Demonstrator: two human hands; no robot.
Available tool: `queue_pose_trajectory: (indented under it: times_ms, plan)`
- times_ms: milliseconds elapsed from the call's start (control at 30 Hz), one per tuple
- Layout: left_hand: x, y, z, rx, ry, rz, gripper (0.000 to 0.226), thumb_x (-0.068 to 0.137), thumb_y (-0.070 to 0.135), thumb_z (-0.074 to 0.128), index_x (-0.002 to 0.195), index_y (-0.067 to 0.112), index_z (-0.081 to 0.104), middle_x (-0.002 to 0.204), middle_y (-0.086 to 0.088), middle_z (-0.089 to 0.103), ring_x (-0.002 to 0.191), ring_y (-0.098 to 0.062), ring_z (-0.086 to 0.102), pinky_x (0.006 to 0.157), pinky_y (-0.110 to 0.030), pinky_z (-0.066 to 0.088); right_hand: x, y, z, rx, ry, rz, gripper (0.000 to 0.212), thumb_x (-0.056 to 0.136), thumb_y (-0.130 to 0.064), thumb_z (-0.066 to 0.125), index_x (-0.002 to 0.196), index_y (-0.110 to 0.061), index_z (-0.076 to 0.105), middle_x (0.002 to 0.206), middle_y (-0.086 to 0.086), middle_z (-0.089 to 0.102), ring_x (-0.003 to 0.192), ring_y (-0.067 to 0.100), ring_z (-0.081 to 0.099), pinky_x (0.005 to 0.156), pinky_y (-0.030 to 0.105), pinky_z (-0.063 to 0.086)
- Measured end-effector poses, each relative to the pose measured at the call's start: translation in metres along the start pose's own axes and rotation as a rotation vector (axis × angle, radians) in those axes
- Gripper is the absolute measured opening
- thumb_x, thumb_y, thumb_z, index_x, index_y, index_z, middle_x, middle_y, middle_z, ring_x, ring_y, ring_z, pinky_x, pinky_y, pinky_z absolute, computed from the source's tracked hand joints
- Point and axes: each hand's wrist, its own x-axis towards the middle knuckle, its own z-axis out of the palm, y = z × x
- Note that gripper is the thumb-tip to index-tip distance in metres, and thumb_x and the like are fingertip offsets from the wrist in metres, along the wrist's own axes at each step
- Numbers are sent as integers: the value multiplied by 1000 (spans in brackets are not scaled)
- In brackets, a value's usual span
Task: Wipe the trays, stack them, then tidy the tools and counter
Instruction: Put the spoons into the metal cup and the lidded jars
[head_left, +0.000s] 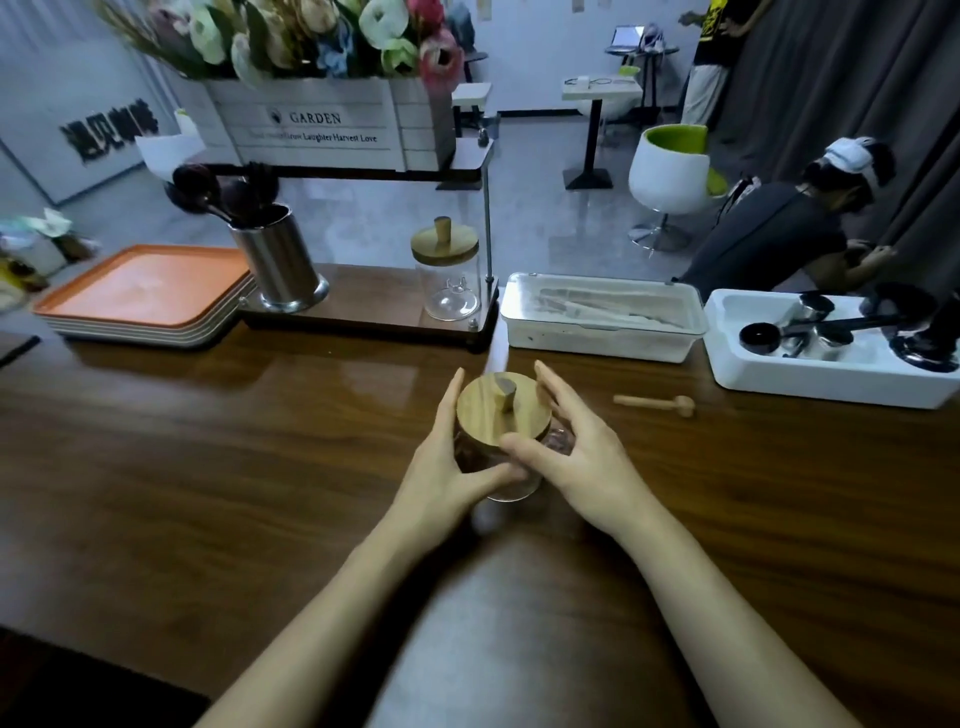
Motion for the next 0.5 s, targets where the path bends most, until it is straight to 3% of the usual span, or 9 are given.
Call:
queue_pose_trajectory:
  times_ms: [100, 200, 300, 500]
  plan:
    - [3, 7, 2, 8, 35, 31, 122, 64, 49, 94, 158, 49, 17, 147, 20, 54, 137, -1, 49, 117, -44, 40, 12, -13, 4, 23, 69, -68, 58, 83, -53, 71, 138, -53, 52, 147, -29, 47, 135, -7, 42, 116, 39, 39]
    - [3, 9, 5, 28, 67, 59, 117, 66, 49, 92, 156, 53, 18, 146, 21, 53, 135, 2, 50, 115, -43, 43, 19, -18, 10, -36, 150, -94, 34, 86, -38, 73, 120, -42, 70, 127, -29, 62, 123, -5, 54, 108, 38, 45]
    - [3, 8, 5, 56, 73, 71, 117, 66, 55, 88, 154, 59, 12, 146, 19, 54, 133, -1, 52, 112, -45, 45, 19, -23, 14, -100, 191, -151, 25, 88, -32, 71, 112, -36, 69, 106, -24, 71, 104, 0, 65, 92, 38, 53]
    - [6, 3, 4, 49, 62, 78, 120, 68, 54, 85, 154, 61, 2, 144, 18, 57, 133, -5, 54, 111, -47, 46, 18, -28, 21, -298, 249, -356, 7, 96, -23, 62, 102, -22, 66, 98, -12, 64, 92, 11, 63, 77, 38, 52]
